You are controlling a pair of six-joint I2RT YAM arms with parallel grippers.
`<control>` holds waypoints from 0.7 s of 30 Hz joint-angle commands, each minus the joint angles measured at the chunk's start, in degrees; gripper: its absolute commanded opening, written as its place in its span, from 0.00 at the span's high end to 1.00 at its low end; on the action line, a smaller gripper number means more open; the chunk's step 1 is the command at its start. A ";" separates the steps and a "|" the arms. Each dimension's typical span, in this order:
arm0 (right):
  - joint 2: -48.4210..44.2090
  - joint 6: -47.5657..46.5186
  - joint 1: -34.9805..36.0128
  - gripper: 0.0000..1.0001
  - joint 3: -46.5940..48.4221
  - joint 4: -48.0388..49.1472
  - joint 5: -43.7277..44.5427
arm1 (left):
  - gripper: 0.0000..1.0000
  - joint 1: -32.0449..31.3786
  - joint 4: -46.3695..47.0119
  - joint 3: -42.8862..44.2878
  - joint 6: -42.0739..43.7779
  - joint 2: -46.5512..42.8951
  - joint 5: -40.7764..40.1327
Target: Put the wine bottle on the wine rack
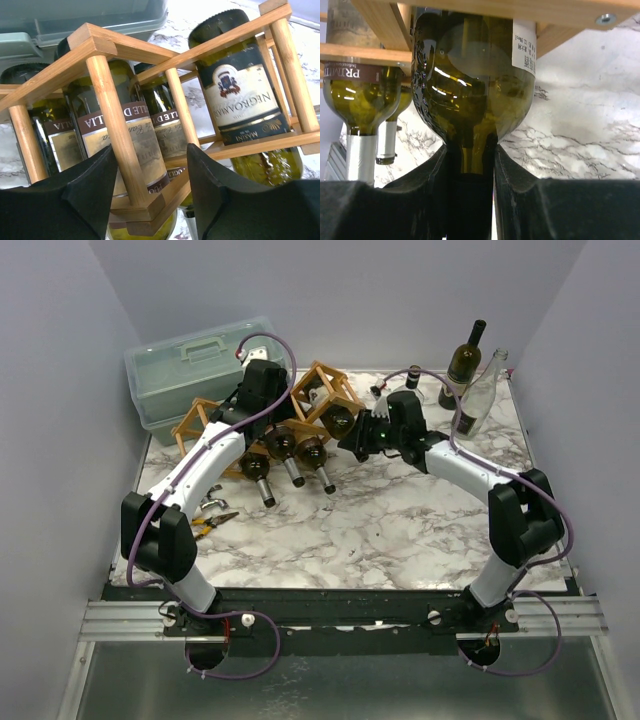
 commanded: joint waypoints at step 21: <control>5.56 -6.05 1.15 0.31 12.90 -0.29 5.82 | 0.10 -4.13 -0.34 -5.04 19.07 -15.31 -3.11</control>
